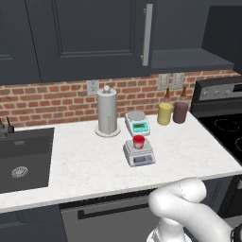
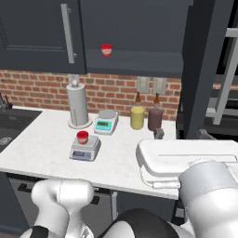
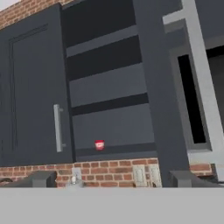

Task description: Pick the jam and place it on the digital scale for weighing, and close the cabinet.

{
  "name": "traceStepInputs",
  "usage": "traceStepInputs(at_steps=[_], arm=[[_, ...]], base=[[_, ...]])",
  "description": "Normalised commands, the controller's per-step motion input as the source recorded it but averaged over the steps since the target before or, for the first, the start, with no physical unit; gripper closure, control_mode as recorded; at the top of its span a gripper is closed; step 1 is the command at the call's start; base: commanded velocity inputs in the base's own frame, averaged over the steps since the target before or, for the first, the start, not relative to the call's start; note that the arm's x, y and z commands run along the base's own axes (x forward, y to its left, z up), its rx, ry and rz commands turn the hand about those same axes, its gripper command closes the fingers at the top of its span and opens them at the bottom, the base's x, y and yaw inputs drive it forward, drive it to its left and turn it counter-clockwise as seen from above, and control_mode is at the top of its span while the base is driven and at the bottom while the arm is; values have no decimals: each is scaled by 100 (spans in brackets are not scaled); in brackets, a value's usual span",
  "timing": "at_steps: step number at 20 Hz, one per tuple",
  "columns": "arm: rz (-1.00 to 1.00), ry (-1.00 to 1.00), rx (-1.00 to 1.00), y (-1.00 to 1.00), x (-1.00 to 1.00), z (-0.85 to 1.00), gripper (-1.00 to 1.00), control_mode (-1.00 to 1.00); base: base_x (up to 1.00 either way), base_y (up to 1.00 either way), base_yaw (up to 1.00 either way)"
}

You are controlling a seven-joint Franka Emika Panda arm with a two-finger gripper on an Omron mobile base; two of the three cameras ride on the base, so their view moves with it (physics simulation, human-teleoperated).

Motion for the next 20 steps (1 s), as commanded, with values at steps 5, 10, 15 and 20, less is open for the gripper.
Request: traceStepInputs(at_steps=[5, 10, 15, 20], arm=[[21, 10, 0, 31, 14, 0, -100, -100], [21, 5, 0, 29, 11, 0, -100, -100], [6, -19, -1, 1, -84, 0, -100, -100], [-6, -19, 0, -22, -67, 0, -100, -100]], base=[[0, 0, 0], [0, 0, 0], [0, 0, 0], [0, 0, 0]])
